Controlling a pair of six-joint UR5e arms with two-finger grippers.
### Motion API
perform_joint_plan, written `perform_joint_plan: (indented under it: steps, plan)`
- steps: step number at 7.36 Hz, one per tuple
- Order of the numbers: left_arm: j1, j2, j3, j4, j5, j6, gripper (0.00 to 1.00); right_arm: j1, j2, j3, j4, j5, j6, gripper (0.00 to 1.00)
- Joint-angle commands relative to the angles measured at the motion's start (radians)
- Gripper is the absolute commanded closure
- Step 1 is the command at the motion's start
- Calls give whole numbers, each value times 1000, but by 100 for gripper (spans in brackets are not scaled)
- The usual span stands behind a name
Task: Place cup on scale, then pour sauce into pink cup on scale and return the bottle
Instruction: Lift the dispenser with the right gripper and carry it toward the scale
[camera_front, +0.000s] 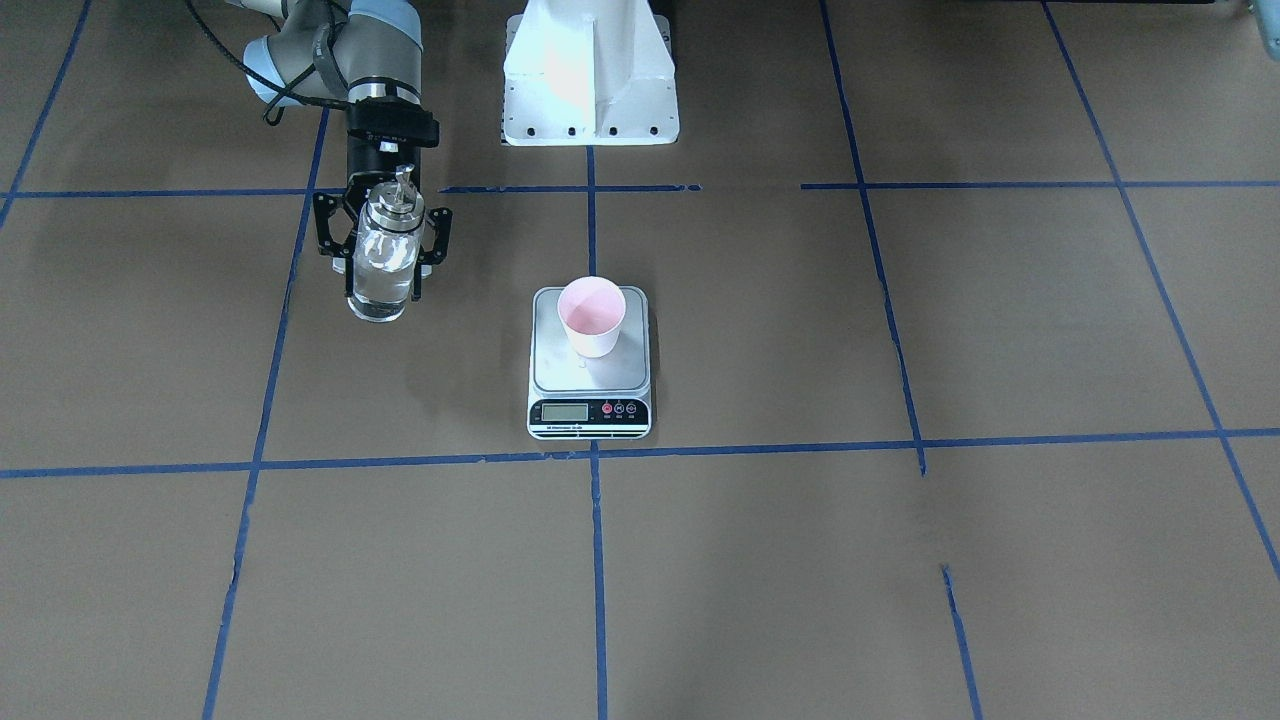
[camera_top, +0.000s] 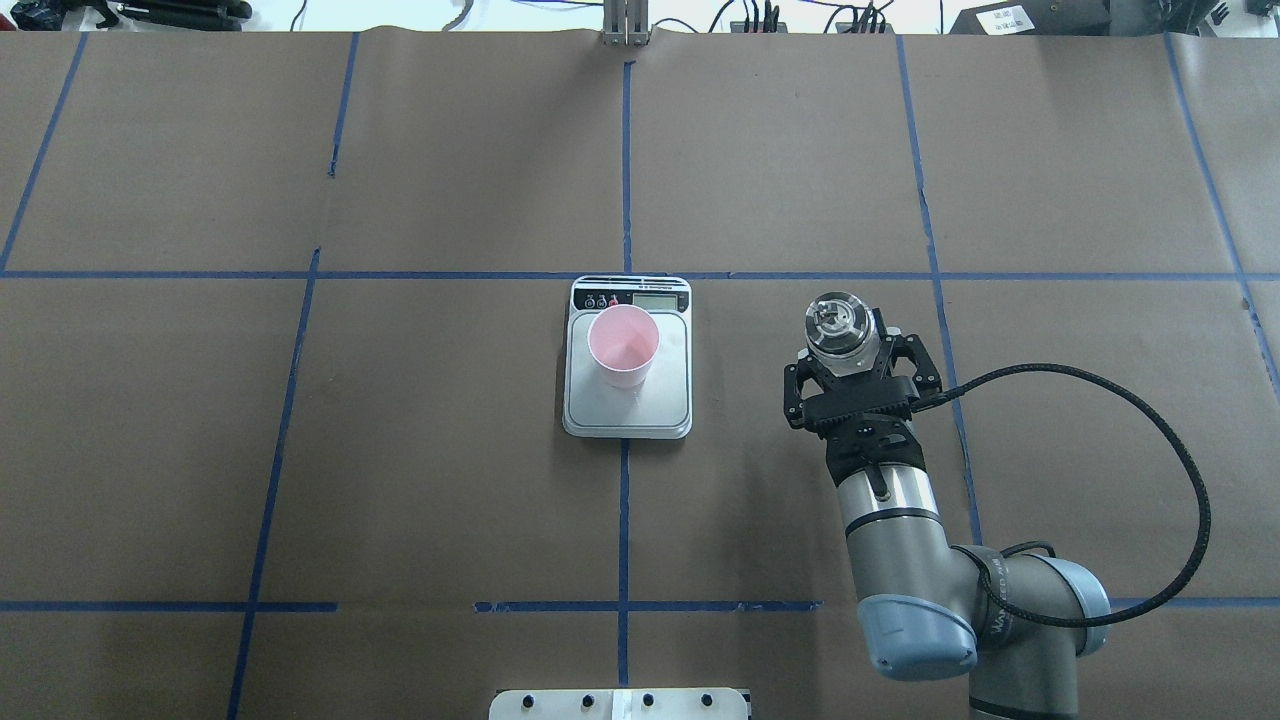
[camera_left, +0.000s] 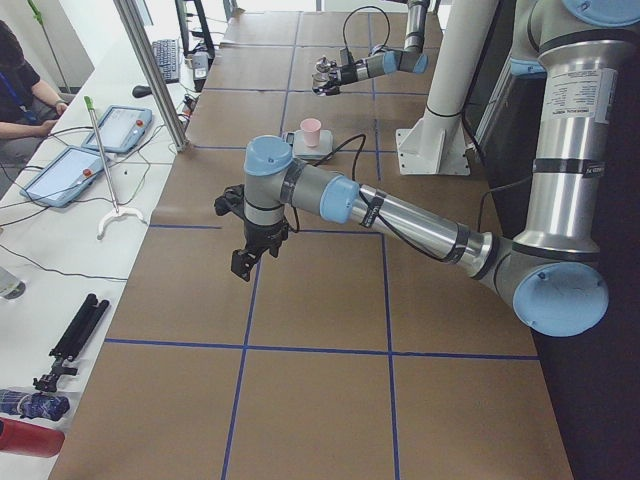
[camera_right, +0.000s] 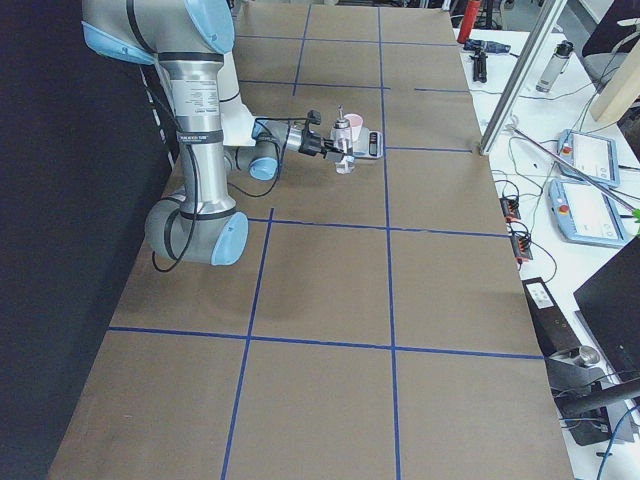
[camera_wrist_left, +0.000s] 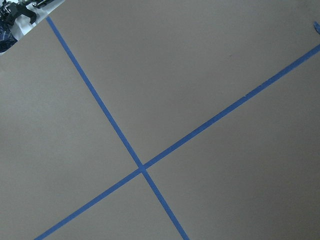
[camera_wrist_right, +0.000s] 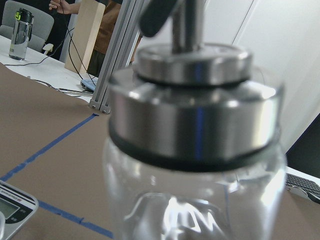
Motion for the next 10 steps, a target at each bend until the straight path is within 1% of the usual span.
perform_joint_plan:
  steps: [1, 4, 5, 6, 8, 9, 10]
  plan:
    - [0, 11, 0, 0, -11, 0, 0, 21, 76, 2, -230, 3, -2, 100]
    - [-6, 11, 2, 1, -11, 0, 0, 42, 152, 5, -507, 20, -2, 100]
    - [-6, 13, 3, 1, -11, 0, 0, 50, 197, 5, -617, 28, -2, 100]
    - [-6, 13, 9, 1, -11, 0, 0, 53, 221, 3, -683, 36, -2, 100]
    - [-6, 19, 9, 1, -11, 0, 0, 53, 225, 0, -766, 36, 0, 100]
    - [-6, 19, 9, 1, -12, 0, 0, 56, 236, 0, -830, 36, -2, 100]
    - [-6, 20, 11, 1, -11, 0, 0, 55, 285, 0, -934, 36, 0, 100]
